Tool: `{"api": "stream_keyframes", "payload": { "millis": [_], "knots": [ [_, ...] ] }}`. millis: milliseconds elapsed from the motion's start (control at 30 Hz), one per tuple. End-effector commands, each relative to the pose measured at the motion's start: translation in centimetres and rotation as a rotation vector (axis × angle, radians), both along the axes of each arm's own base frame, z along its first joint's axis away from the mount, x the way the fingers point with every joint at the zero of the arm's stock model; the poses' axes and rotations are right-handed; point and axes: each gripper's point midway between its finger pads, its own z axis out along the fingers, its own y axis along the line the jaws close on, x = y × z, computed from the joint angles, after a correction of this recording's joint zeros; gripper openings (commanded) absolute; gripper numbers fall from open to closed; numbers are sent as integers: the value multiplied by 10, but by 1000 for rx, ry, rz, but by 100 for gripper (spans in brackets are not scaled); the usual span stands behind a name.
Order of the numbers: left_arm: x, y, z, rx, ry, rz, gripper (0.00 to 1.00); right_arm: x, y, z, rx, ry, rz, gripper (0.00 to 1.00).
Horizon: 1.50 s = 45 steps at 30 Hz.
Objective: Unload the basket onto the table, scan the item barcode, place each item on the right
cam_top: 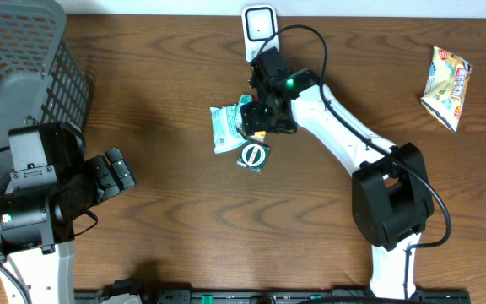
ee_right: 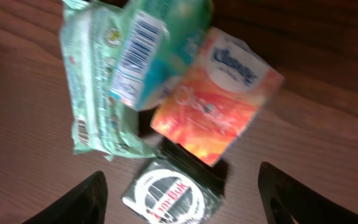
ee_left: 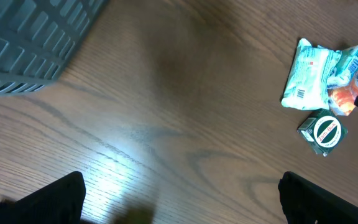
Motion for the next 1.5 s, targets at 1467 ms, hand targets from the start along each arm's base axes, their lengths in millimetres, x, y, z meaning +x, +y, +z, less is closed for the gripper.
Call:
{"api": "stream_keyframes", "payload": {
  "millis": [1467],
  "knots": [
    [-1,4,-1,10,5,21,97,19,0,-26,-5,11,-13,45]
  ]
}}
